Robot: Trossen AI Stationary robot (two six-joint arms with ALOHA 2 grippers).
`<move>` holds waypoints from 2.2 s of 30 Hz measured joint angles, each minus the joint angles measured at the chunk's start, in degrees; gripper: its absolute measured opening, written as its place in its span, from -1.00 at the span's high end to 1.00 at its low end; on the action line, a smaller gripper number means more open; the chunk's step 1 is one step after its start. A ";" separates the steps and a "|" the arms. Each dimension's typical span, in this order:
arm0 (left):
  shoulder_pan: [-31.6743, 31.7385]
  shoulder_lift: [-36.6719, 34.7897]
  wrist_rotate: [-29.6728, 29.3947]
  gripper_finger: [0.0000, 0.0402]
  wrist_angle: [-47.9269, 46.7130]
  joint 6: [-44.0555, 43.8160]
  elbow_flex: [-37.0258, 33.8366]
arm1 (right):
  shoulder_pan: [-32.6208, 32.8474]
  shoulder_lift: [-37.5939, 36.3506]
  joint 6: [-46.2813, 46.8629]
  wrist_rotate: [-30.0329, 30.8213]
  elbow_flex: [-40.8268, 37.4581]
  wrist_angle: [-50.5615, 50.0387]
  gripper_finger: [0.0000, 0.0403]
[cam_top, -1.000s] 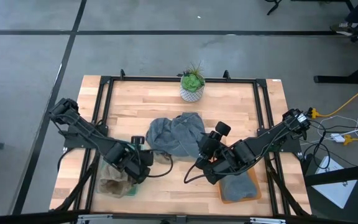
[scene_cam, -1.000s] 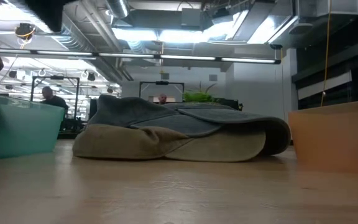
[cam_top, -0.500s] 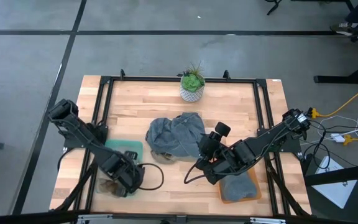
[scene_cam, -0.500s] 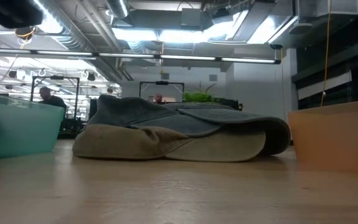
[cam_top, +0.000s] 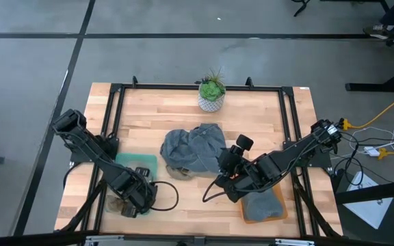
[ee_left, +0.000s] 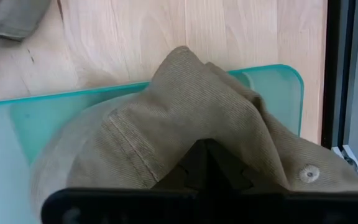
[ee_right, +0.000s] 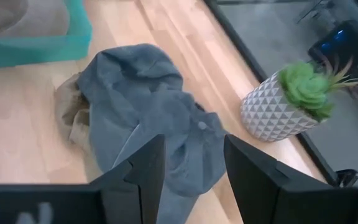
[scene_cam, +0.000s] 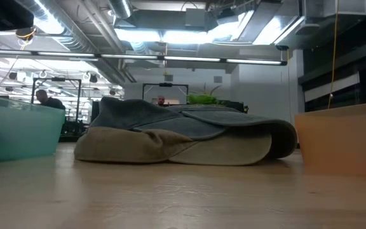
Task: Pick & Place hat
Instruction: Put the brown cap into the blue bin, then put the blue cap into the orange bin
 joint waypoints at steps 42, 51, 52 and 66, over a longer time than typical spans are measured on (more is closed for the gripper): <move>9.86 -4.72 -26.85 0.98 -6.95 24.17 22.14 | 6.61 -0.01 13.60 -10.27 -0.28 -20.52 0.19; 22.92 -4.78 -10.51 0.98 15.12 39.04 11.31 | 14.46 -1.91 26.63 -4.78 -11.75 -20.30 0.19; 24.45 -4.80 -9.71 0.98 17.24 40.69 11.17 | 15.26 -2.31 28.96 -4.76 -13.97 -19.95 0.19; 47.56 -5.22 -9.15 0.99 37.75 50.35 20.39 | 14.38 -16.96 33.90 5.42 -32.10 -16.56 0.19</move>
